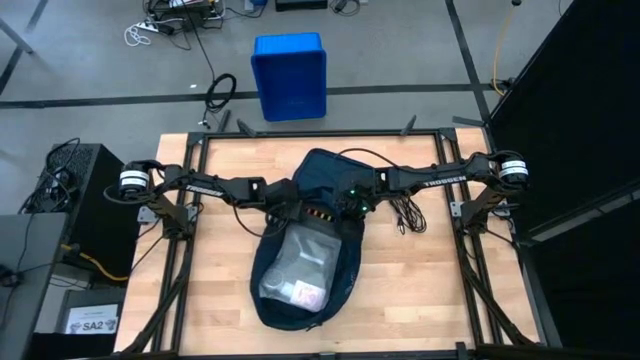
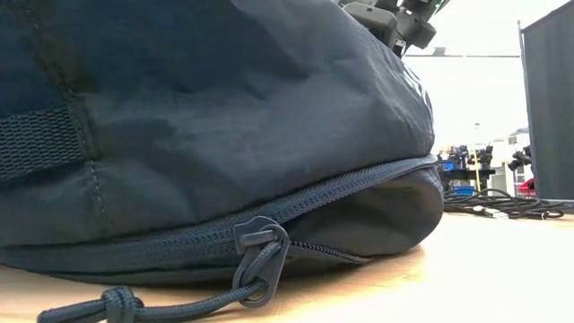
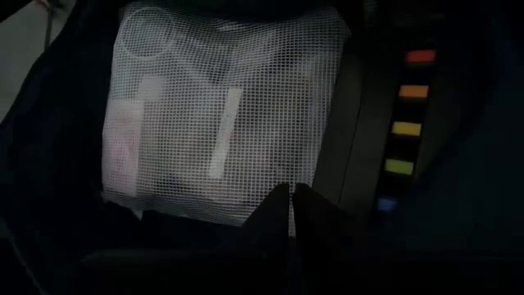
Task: Unpack backpack
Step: Remove the black portable pill from the backpack
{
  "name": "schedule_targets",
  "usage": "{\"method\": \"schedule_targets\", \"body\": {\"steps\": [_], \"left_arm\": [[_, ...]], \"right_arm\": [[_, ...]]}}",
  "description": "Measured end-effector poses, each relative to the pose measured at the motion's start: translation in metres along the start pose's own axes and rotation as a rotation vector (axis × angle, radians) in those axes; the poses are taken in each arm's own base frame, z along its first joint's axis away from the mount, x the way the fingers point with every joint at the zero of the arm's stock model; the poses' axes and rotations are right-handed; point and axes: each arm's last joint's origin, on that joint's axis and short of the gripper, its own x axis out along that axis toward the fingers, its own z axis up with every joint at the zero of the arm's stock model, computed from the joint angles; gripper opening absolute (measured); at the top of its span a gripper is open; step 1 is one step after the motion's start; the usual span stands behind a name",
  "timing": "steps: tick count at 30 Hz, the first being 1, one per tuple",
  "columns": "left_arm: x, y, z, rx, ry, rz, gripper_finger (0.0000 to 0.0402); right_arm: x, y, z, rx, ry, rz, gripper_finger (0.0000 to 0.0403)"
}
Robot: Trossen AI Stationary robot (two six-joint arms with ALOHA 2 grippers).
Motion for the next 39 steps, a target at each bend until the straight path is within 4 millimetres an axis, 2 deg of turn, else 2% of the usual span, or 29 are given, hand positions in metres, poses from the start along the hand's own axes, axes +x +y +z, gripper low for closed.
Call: {"method": "schedule_targets", "body": {"steps": [3, 15, 27, 33, 39], "left_arm": [[0.000, -0.001, -0.001, -0.001, 0.015, -0.008, 0.0006], [-0.005, -0.004, 0.000, 0.015, 0.025, -0.004, 0.0000], [-0.035, -0.015, 0.031, 0.077, 0.027, -0.023, 0.0000], [-0.026, -0.015, 0.027, 0.052, 0.068, -0.046, 0.0006], [-0.013, -0.009, 0.023, 0.084, 0.107, 0.007, 0.0056]], "right_arm": [[0.000, 0.000, 0.000, 0.000, -0.001, 0.000, 0.0004], [0.000, 0.000, 0.001, -0.003, -0.007, -0.004, 0.0003], [-0.004, 0.001, 0.002, -0.032, -0.025, -0.006, 0.0013], [-0.004, 0.004, 0.003, -0.042, -0.039, -0.003, 0.0010], [-0.004, 0.004, 0.004, -0.045, -0.045, -0.002, 0.0008]]}}
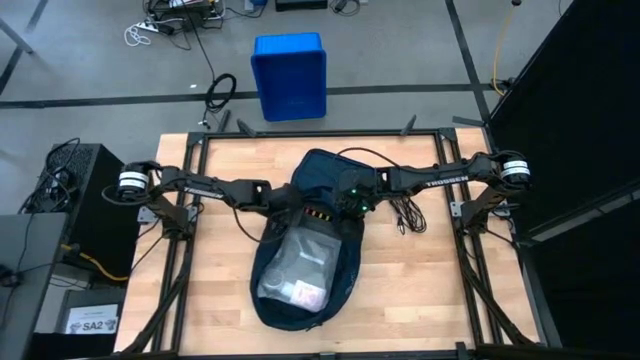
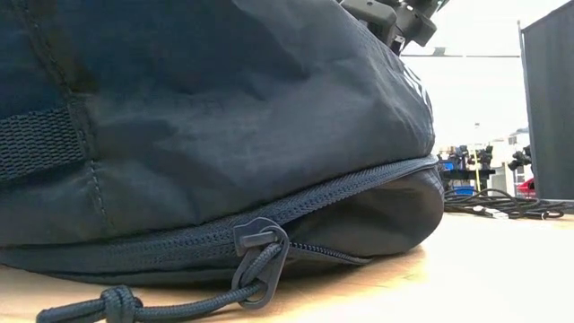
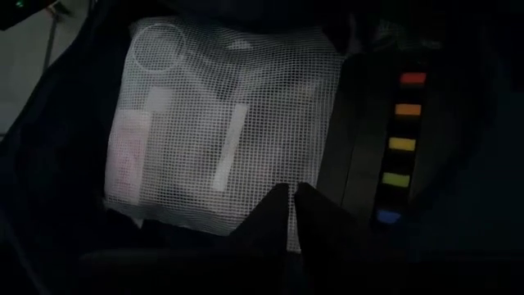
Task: Unpack backpack
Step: Remove the black portable pill from the backpack
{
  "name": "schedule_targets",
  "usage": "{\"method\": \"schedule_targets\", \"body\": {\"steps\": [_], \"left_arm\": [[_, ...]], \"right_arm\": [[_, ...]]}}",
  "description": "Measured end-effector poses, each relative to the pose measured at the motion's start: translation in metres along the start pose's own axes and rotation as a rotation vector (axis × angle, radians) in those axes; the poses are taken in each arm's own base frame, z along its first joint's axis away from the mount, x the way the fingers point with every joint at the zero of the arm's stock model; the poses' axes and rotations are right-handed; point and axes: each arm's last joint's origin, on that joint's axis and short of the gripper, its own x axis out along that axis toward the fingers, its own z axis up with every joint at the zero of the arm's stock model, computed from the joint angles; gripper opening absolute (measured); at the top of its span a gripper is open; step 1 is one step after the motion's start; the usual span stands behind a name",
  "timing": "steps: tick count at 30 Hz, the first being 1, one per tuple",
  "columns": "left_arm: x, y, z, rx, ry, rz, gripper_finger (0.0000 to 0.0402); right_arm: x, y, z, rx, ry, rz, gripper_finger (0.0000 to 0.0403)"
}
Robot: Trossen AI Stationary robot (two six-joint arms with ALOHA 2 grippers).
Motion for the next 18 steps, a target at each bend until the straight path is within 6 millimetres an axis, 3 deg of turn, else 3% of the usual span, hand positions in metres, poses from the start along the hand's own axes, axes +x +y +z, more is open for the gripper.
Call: {"method": "schedule_targets", "body": {"steps": [9, 18], "left_arm": [[0.005, 0.012, -0.009, -0.036, 0.036, 0.025, 0.0154], [0.034, 0.010, -0.014, -0.022, 0.072, -0.033, 0.0170]], "right_arm": [[0.000, 0.000, -0.001, -0.018, 0.004, -0.003, 0.0021], [0.000, 0.001, 0.000, -0.040, -0.006, -0.002, 0.0023]]}}
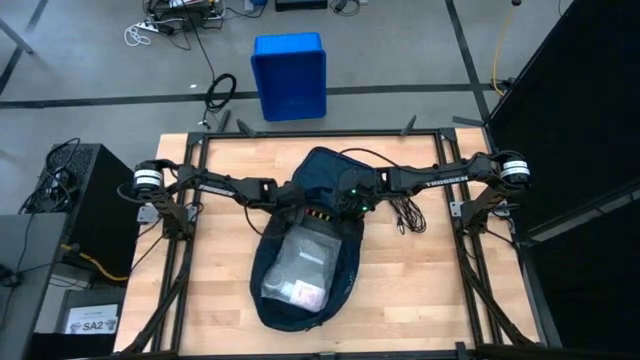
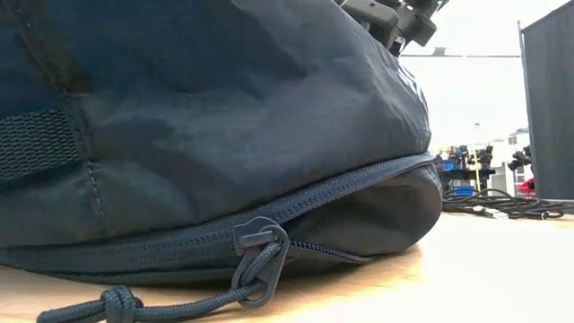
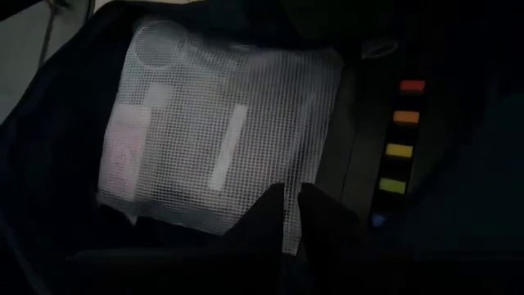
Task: Unpack backpack
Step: Remove the black portable pill from the backpack
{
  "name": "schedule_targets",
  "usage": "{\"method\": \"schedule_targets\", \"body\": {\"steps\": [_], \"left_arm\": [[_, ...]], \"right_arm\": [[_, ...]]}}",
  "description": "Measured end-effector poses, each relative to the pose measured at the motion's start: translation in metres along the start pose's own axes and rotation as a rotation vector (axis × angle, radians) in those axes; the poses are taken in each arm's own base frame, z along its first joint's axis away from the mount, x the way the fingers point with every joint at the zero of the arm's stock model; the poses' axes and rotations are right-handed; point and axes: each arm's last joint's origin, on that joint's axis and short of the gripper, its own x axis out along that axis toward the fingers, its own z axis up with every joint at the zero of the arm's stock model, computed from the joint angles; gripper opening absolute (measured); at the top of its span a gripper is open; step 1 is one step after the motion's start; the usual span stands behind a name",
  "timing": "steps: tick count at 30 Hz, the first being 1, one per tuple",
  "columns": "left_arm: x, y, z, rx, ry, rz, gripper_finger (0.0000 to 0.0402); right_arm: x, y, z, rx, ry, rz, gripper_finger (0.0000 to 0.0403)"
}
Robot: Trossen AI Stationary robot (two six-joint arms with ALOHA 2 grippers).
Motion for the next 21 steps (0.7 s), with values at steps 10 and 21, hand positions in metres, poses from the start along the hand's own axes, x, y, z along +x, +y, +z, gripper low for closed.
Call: {"method": "schedule_targets", "body": {"steps": [10, 21], "left_arm": [[0.0012, 0.0001, 0.0010, 0.006, -0.014, -0.006, 0.0141], [0.0001, 0.0008, 0.0024, 0.005, -0.015, -0.012, 0.0056]], "right_arm": [[-0.0001, 0.0001, 0.0002, 0.000, -0.001, 0.000, 0.0022], [-0.0001, 0.0001, 0.0006, 0.000, -0.005, 0.001, 0.0027]]}}
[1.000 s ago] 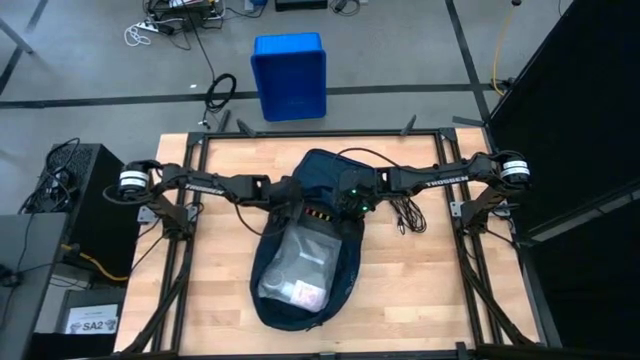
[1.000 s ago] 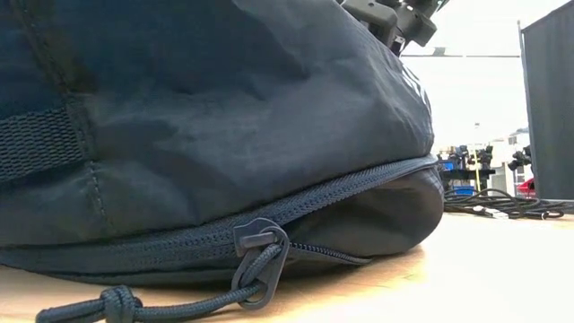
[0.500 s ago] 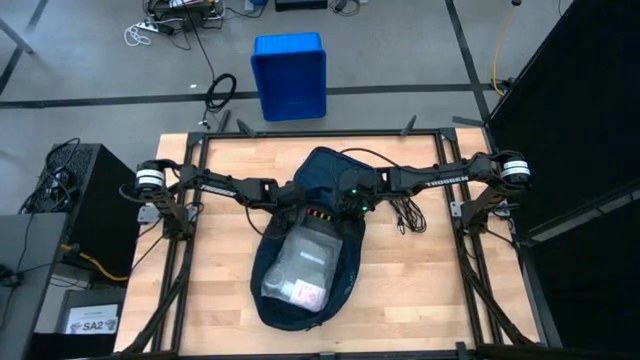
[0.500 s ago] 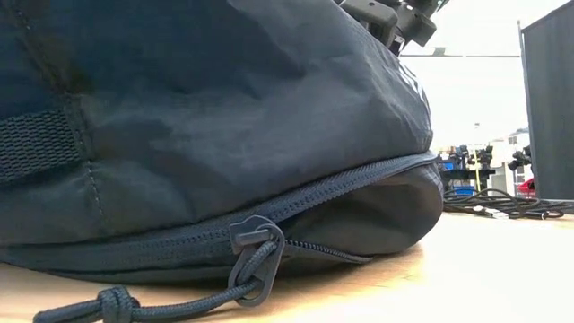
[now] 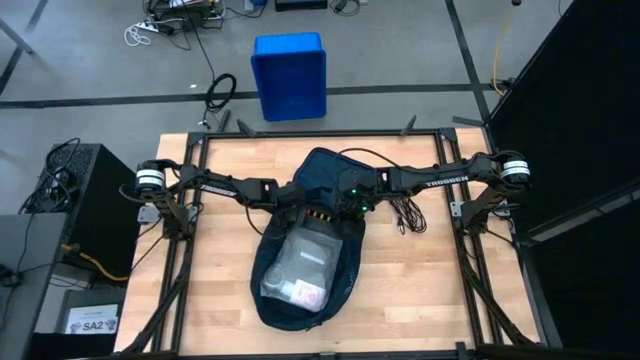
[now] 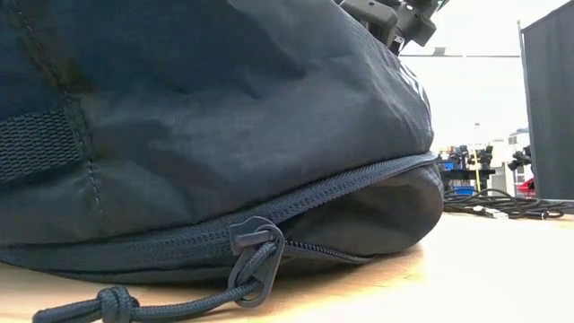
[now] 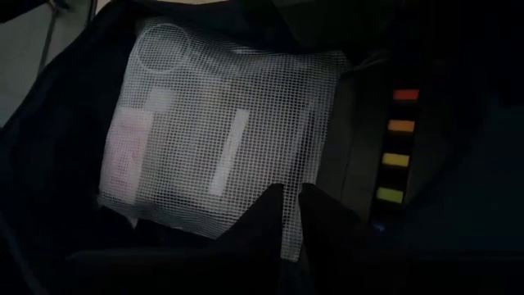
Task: Unpack backpack
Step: Remove the black portable pill from the backpack
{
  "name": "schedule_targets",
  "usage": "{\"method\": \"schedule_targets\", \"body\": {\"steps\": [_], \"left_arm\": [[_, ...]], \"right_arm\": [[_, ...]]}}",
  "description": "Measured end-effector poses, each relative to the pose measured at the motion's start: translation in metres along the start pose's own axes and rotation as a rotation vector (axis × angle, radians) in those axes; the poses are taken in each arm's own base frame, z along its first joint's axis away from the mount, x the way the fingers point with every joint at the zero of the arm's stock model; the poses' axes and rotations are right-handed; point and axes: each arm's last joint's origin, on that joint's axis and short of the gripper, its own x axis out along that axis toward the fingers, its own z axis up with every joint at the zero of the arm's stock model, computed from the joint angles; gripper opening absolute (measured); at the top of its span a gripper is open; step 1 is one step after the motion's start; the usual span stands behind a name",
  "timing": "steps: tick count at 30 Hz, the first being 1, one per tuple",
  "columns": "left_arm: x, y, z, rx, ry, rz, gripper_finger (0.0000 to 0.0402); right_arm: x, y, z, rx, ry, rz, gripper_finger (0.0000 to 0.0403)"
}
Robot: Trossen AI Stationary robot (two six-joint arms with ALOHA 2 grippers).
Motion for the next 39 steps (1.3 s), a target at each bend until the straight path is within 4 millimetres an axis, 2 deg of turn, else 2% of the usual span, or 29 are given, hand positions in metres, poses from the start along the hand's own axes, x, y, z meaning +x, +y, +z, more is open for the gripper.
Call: {"method": "schedule_targets", "body": {"steps": [2, 4, 13, 24, 29, 32, 36, 39], "left_arm": [[-0.002, 0.001, 0.003, 0.000, -0.003, -0.016, 0.0019], [-0.005, 0.002, 0.006, -0.009, -0.015, -0.049, 0.0008], [-0.022, -0.007, 0.029, 0.022, -0.003, -0.117, 0.0000], [-0.068, -0.022, 0.064, 0.104, -0.079, -0.091, 0.0000], [-0.080, -0.026, 0.071, 0.124, -0.099, -0.083, 0.0000], [-0.085, -0.027, 0.074, 0.130, -0.099, -0.080, 0.0000], [-0.092, -0.028, 0.080, 0.142, -0.099, -0.060, 0.0000], [-0.098, -0.030, 0.085, 0.156, -0.107, -0.055, 0.0000]], "right_arm": [[0.000, 0.000, 0.000, 0.000, 0.000, 0.000, 0.0025], [0.000, 0.000, 0.000, 0.000, 0.000, 0.000, 0.0023], [0.000, 0.000, 0.000, 0.007, -0.001, -0.008, 0.0022], [0.002, 0.007, 0.003, -0.015, -0.039, 0.003, 0.0022], [-0.002, 0.036, 0.015, -0.120, -0.177, 0.224, 0.0025], [-0.017, 0.057, 0.021, -0.219, -0.284, 0.248, 0.0022], [-0.032, 0.085, 0.017, -0.357, -0.384, 0.044, 0.0012], [-0.033, 0.112, 0.006, -0.440, -0.448, -0.247, 0.0002]]}}
